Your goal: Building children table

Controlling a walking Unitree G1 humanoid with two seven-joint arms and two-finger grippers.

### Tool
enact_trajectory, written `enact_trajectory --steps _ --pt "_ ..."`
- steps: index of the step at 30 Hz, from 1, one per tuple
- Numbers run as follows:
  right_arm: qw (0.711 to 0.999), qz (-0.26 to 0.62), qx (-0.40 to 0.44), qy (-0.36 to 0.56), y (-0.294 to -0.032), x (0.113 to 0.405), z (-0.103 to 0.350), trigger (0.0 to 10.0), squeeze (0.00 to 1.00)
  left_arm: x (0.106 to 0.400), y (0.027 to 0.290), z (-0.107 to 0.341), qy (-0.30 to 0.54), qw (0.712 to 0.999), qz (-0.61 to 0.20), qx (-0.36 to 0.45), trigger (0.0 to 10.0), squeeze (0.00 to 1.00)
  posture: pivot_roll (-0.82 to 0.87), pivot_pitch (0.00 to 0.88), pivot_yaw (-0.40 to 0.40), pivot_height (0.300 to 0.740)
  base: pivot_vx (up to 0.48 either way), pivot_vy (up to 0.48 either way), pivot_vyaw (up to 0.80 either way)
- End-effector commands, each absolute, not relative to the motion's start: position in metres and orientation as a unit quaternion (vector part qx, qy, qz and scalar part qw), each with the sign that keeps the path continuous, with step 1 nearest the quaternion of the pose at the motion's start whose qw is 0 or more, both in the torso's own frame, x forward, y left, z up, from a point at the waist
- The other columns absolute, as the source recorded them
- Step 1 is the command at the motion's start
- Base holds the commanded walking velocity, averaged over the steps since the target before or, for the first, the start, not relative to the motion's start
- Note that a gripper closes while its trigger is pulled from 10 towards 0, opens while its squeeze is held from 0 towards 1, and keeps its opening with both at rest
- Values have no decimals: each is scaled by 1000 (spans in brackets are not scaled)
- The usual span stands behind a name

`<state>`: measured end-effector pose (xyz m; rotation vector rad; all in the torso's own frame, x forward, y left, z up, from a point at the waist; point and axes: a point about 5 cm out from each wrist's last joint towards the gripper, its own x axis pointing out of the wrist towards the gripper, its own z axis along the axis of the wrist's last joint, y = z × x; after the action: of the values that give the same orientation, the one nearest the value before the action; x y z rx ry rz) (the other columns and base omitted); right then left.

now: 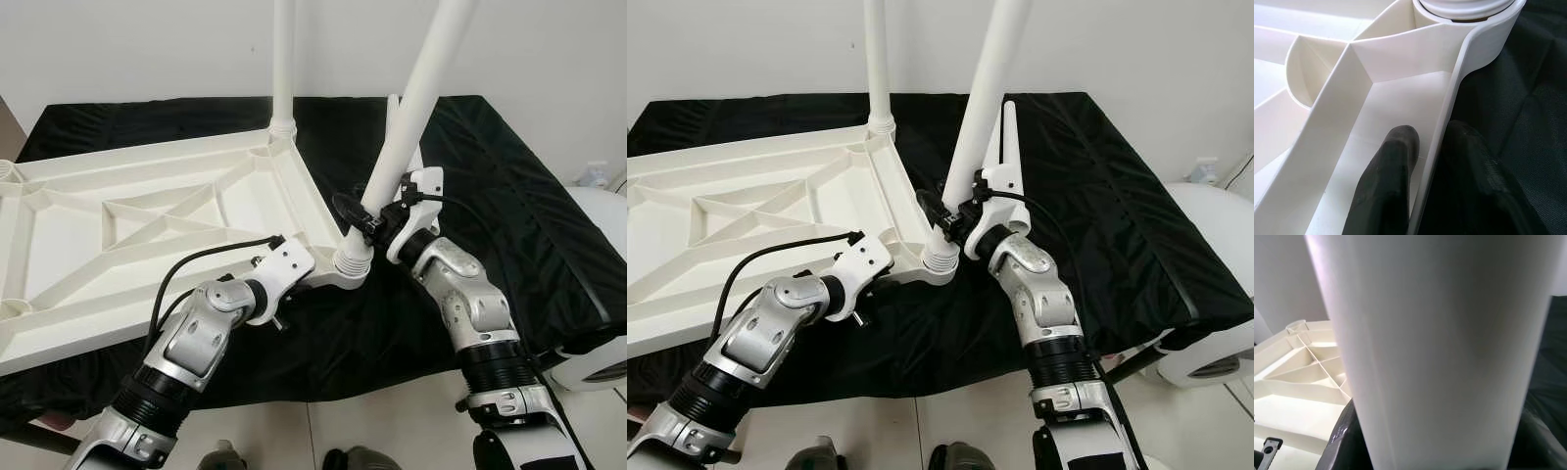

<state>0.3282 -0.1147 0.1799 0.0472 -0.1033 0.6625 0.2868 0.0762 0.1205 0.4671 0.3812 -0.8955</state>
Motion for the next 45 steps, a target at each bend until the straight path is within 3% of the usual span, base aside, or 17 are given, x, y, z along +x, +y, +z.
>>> enact_trajectory --steps 1,32,45 --pt "950 311 4 -16 -120 328 164 10000 0 283 74 116 189 851 -435 226 10000 0 18 13 -56 740 0 0 0" --pt "934 356 -13 -2 -113 299 132 10000 0 279 80 118 193 853 -428 225 10000 0 25 30 -58 740 0 0 0" --pt "949 315 -4 11 -118 318 132 10000 0 281 80 121 191 854 -428 226 10000 0 20 36 -44 740 0 0 0"
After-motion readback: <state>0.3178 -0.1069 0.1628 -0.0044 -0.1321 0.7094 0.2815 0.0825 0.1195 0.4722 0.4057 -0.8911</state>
